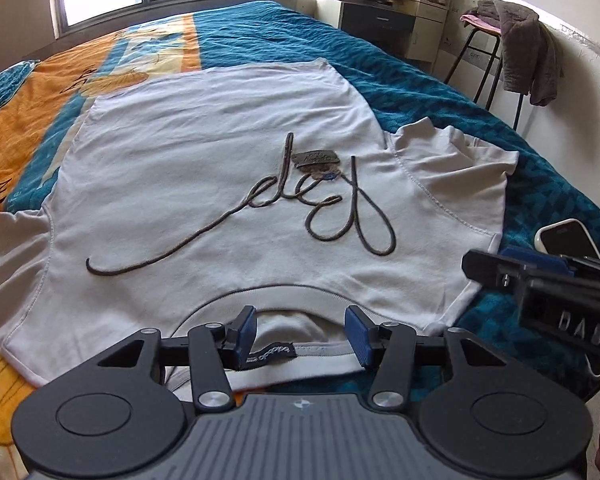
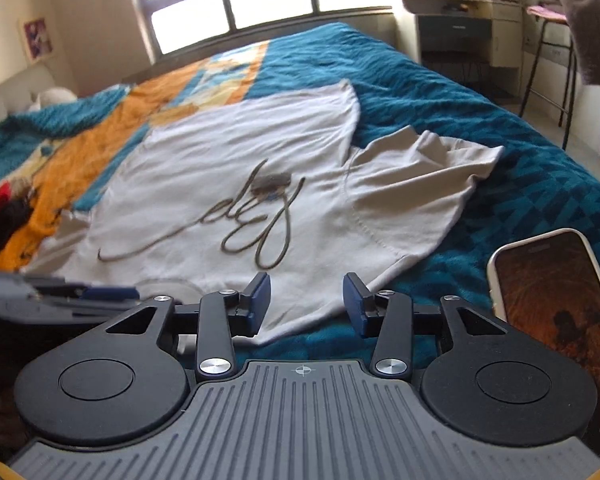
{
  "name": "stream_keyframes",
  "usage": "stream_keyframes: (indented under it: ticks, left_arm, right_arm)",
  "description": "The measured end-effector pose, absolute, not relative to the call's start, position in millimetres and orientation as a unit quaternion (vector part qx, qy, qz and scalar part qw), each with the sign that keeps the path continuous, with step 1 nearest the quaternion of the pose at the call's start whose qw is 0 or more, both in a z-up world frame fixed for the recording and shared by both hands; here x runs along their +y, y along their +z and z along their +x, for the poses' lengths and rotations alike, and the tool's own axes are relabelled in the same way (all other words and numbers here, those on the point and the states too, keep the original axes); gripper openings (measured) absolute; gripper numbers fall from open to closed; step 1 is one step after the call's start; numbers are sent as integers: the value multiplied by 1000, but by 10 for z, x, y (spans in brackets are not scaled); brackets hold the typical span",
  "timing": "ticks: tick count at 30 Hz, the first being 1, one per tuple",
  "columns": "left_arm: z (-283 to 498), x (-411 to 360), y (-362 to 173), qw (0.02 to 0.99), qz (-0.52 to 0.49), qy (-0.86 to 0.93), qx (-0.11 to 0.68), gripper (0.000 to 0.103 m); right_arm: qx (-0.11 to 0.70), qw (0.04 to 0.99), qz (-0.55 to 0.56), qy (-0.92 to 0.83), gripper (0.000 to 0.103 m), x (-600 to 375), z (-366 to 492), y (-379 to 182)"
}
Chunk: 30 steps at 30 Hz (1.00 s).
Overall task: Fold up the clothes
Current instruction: 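Grasp the sleeve cuff with the right tool while the left tool approaches it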
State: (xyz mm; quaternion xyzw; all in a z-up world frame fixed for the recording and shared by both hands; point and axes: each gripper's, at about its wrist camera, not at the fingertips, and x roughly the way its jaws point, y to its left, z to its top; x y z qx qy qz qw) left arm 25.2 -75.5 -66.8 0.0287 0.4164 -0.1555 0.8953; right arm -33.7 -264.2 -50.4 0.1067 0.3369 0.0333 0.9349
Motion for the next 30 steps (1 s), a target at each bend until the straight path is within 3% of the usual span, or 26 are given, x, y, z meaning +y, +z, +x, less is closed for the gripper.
stream_keyframes:
  ticks: [7,11,19,30]
  left_arm:
    - [434,-1247,-655,879,43,-259,397,45]
    - [548,-1480,-776,847,44,-321,422,33]
    - [616,-1472,-938,821,21,-337,461,34]
    - [635,-1416,-938,819,7,-338,463,34]
  right_arm:
    - [292,898,314,-94,46,-3844,128,-417]
    - [306,865,366,-153,46,-4239,442,-513]
    - [393,834,372,-102,48,-4482,897,-634]
    - [426,835,344,-52,45,-4506,1091,-654]
